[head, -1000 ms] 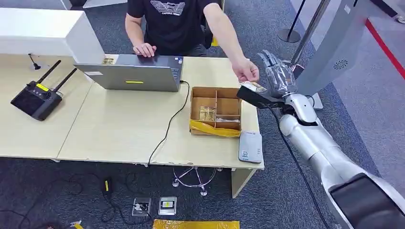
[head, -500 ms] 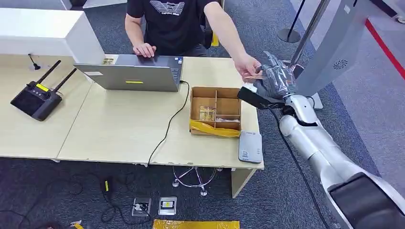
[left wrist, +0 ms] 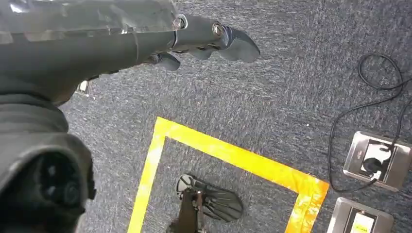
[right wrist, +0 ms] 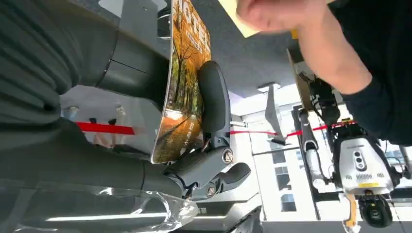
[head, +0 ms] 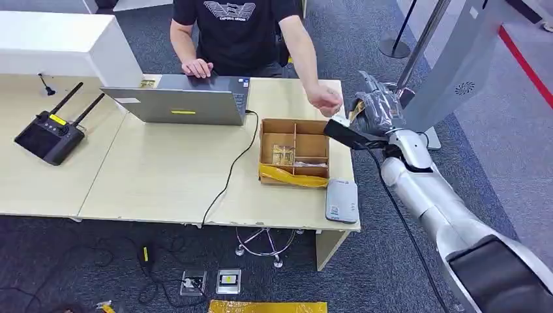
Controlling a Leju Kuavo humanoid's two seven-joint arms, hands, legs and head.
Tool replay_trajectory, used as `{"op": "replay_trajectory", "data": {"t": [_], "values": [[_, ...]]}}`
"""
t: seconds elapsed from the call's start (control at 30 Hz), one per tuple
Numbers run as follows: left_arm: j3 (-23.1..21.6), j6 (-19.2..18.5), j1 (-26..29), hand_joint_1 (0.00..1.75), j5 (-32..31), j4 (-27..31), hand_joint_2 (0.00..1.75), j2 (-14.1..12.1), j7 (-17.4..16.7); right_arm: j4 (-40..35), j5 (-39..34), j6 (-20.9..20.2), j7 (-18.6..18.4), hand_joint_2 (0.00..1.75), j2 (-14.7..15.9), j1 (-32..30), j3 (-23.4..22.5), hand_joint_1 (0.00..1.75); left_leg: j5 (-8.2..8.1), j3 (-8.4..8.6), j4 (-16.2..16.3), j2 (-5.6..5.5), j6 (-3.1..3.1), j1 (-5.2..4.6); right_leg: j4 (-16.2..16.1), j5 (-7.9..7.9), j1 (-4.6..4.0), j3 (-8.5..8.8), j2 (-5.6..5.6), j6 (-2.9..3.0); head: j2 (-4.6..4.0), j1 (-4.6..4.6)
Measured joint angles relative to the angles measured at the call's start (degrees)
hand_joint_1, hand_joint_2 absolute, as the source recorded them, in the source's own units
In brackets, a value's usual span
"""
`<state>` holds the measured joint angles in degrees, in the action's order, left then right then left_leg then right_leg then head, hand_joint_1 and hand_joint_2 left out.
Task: Pass the card to the sensor for recognition and then transmit it.
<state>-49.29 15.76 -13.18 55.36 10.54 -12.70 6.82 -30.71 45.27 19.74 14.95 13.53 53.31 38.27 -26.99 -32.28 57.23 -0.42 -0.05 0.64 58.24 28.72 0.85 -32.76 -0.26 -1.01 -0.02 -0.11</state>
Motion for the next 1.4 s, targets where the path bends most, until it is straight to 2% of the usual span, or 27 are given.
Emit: {"op": "replay_trajectory", "data": {"t": [0.23, 0.63, 1.4], "values": [[-0.04, -0.09, -0.1, 0.0, 0.24, 0.09, 0.0, -0.04, 0.0, 0.28, -0.37, -0.02, 1.01, 1.75, 0.35, -0.22, -0.07, 1.75, 0.0, 0.01, 0.0, 0.08, 0.0, 0.0, -0.01, 0.0, 0.0, -0.04, 0.08, 0.0, 0.0, 0.0], [-0.04, 0.13, 0.33, 0.0, 1.4, 0.09, 0.0, -0.44, 0.0, 0.28, -2.25, -1.09, 2.14, 1.75, 2.93, -3.21, -0.09, 1.75, -0.02, 0.0, 0.0, 0.12, -0.01, 0.0, -0.01, 0.0, 0.0, -0.03, 0.11, 0.0, 0.0, 0.0], [-0.04, 1.01, 1.23, 0.0, 2.65, 0.09, 0.0, -0.48, 0.0, 0.24, -5.64, -1.16, 1.38, 1.75, 2.89, -7.85, 0.0, 1.75, -0.02, 0.0, 0.0, 0.12, -0.01, 0.0, -0.01, 0.0, 0.0, -0.04, 0.11, 0.01, 0.0, 0.0]]}}
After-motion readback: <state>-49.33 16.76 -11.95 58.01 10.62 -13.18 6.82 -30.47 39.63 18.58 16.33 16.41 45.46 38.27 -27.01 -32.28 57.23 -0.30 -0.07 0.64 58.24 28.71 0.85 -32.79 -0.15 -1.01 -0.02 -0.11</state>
